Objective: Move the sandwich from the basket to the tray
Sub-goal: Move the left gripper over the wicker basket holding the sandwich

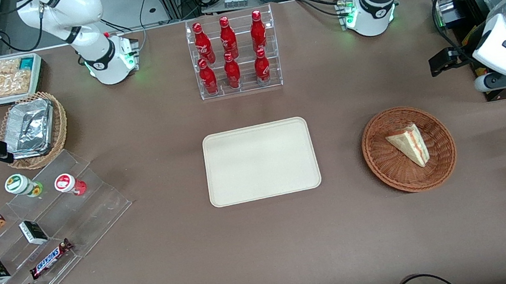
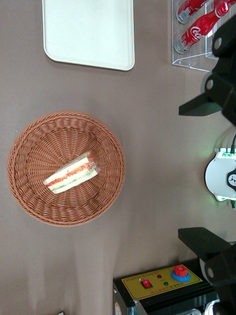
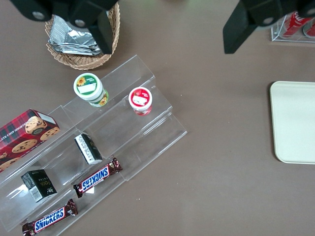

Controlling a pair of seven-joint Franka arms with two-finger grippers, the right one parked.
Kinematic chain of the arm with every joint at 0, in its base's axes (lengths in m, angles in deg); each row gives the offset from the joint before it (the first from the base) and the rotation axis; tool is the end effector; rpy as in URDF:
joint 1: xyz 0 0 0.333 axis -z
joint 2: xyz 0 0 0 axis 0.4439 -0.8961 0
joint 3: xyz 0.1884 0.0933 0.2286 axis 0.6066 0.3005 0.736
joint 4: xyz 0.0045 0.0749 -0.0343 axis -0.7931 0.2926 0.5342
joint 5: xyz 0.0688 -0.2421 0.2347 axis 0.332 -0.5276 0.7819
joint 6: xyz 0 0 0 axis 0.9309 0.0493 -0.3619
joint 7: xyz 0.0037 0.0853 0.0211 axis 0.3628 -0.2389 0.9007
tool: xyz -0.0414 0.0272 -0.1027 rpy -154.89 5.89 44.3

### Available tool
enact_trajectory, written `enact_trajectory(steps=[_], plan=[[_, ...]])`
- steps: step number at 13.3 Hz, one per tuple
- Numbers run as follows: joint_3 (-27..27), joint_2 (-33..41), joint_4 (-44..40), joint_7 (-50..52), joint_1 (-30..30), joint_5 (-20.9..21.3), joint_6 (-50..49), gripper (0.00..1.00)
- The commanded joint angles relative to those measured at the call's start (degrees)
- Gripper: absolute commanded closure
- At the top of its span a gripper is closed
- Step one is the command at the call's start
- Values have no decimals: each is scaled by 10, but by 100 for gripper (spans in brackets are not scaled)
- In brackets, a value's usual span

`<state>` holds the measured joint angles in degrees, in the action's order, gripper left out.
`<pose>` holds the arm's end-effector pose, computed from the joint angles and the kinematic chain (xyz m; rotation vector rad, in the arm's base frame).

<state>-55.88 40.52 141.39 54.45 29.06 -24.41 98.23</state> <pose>0.4902 -0.0572 0.5839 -3.1203 -0.0180 0.3153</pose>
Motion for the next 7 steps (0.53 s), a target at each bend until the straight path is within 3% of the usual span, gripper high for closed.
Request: enact_trajectory(steps=[1,7], plan=[[10,6,-3,8,12,7,-5,0],[9,-7,24,8,13,12,36,0]])
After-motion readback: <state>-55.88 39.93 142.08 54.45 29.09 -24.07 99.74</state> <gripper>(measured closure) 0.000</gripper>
